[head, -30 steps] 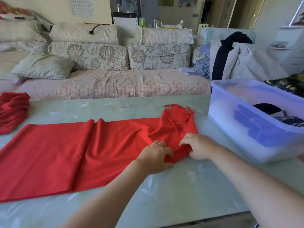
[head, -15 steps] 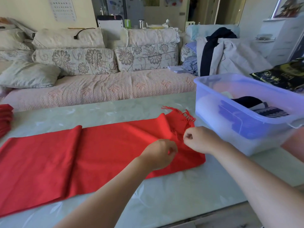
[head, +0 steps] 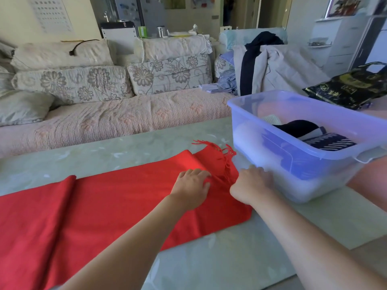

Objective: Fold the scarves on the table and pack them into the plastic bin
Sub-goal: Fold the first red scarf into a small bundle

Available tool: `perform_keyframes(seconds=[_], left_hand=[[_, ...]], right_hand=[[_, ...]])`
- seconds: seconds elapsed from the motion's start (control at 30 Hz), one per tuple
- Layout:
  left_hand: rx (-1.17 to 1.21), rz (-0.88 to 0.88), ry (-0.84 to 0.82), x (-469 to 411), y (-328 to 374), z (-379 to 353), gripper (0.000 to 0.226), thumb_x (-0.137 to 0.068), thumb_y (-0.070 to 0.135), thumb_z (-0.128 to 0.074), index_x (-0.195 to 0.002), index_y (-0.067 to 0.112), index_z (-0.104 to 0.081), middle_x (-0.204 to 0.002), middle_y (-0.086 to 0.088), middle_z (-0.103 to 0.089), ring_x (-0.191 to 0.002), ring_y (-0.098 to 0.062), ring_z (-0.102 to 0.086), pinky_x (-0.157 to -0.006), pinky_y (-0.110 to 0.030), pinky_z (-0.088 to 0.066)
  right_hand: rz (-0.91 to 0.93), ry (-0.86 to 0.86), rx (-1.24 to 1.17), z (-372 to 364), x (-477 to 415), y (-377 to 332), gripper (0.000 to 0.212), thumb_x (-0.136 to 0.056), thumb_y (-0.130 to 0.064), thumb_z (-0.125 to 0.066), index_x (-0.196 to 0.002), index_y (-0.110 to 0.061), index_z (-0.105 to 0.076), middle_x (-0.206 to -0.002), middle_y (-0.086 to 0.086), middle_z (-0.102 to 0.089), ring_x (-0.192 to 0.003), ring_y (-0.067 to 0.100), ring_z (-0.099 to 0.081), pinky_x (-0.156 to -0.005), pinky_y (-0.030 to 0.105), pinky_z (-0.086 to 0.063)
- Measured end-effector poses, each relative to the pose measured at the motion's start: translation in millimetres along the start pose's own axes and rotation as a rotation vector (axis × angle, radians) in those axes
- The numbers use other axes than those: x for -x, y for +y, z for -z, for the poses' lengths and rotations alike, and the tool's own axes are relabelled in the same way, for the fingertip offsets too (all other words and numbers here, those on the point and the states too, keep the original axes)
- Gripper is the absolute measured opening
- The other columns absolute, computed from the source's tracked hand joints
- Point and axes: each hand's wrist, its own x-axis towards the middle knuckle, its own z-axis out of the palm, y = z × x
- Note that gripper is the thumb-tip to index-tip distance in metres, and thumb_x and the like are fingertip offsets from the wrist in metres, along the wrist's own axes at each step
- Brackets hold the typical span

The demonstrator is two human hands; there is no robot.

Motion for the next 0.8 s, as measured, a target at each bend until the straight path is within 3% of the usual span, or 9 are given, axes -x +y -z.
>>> perform_keyframes(seconds=[0.1,0.17,0.23,0.3,0.37,0.47,0.53,0.67,0.8], left_hand=[[-0.058,0.086,0.044,-25.0,-3.0,-2.2,0.039,-0.095,0.032,-0.047,-0.133,0.026,-0.048,-0.133,0.001,-0.048,-0.125,-0.023,-0.041,-0.105,-0.038,-0.032],[-0.077,0.116,0.081,-40.9,-8.1,-4.1,0.037,-0.095,0.031,-0.047,-0.131,0.024,-0.049,-0.132,-0.001,-0.047,-0.126,-0.023,-0.039,-0.104,-0.038,-0.032],[-0.091,0.099,0.093,-56.4,-15.0,-7.8,0.035,-0.097,0.031,-0.045,-0.131,0.024,-0.051,-0.133,0.0,-0.047,-0.126,-0.023,-0.039,-0.106,-0.037,-0.031],[-0.123,0.063,0.033,-71.1,-18.4,-12.6,0.036,-0.099,0.032,-0.042,-0.132,0.025,-0.052,-0.137,0.001,-0.048,-0.128,-0.023,-0.04,-0.11,-0.037,-0.028],[-0.149,0.035,-0.105,-86.8,-16.2,-17.8,0.04,-0.101,0.035,-0.037,-0.138,0.026,-0.049,-0.146,0.002,-0.045,-0.135,-0.022,-0.037,-0.117,-0.039,-0.02],[-0.111,0.033,-0.289,-111.0,-8.5,-22.5,0.048,-0.102,0.036,-0.031,-0.149,0.028,-0.036,-0.159,0.002,-0.029,-0.146,-0.018,-0.024,-0.121,-0.043,-0.01],[-0.06,0.021,-0.347,-125.9,-4.3,-22.1,0.05,-0.101,0.034,-0.031,-0.151,0.029,-0.034,-0.161,0.0,-0.025,-0.147,-0.019,-0.022,-0.121,-0.043,-0.013],[-0.082,0.011,-0.218,-146.0,2.8,-22.3,0.042,-0.1,0.028,-0.035,-0.14,0.03,-0.048,-0.149,-0.002,-0.045,-0.136,-0.023,-0.041,-0.112,-0.042,-0.03],[-0.023,-0.27,-0.092,-153.4,15.3,-25.6,0.045,-0.093,0.012,-0.044,-0.134,0.03,-0.054,-0.138,0.003,-0.051,-0.126,-0.022,-0.049,-0.1,-0.041,-0.043]], right_hand=[[0.243,0.212,-0.169,-12.9,-7.5,-8.9,0.049,-0.072,-0.026,-0.047,-0.12,-0.018,-0.057,-0.125,0.008,-0.054,-0.119,0.03,-0.052,-0.099,0.041,-0.041],[0.416,0.138,-0.339,-22.6,-12.3,-16.6,0.057,-0.081,-0.027,-0.044,-0.136,-0.015,-0.053,-0.143,0.009,-0.048,-0.135,0.028,-0.044,-0.112,0.04,-0.034],[0.447,-0.022,-0.437,-31.7,-16.4,-19.3,0.059,-0.095,-0.035,-0.044,-0.15,-0.016,-0.038,-0.155,0.006,-0.04,-0.142,0.023,-0.036,-0.117,0.039,-0.028],[0.408,-0.074,-0.449,-41.5,-25.2,-15.2,0.058,-0.1,-0.045,-0.041,-0.151,-0.019,-0.035,-0.153,0.003,-0.041,-0.141,0.021,-0.037,-0.116,0.039,-0.028],[0.304,-0.011,-0.416,-45.8,-33.4,-7.0,0.054,-0.101,-0.048,-0.037,-0.148,-0.02,-0.04,-0.151,0.0,-0.044,-0.141,0.019,-0.038,-0.114,0.04,-0.03],[0.231,0.068,-0.33,-50.3,-39.6,2.7,0.047,-0.101,-0.043,-0.037,-0.143,-0.022,-0.045,-0.149,-0.002,-0.045,-0.14,0.018,-0.037,-0.11,0.04,-0.032],[0.259,0.099,-0.334,-55.6,-40.3,4.9,0.044,-0.099,-0.038,-0.042,-0.14,-0.026,-0.049,-0.146,-0.005,-0.046,-0.138,0.016,-0.039,-0.107,0.038,-0.033],[0.132,0.189,-0.366,-57.0,-39.4,7.3,0.051,-0.074,-0.049,-0.052,-0.12,-0.028,-0.058,-0.125,-0.002,-0.053,-0.12,0.024,-0.049,-0.095,0.04,-0.042],[-0.096,0.209,-0.367,-50.7,-36.7,9.1,0.053,-0.066,-0.043,-0.062,-0.113,-0.021,-0.051,-0.114,0.005,-0.052,-0.112,0.029,-0.05,-0.088,0.039,-0.046]])
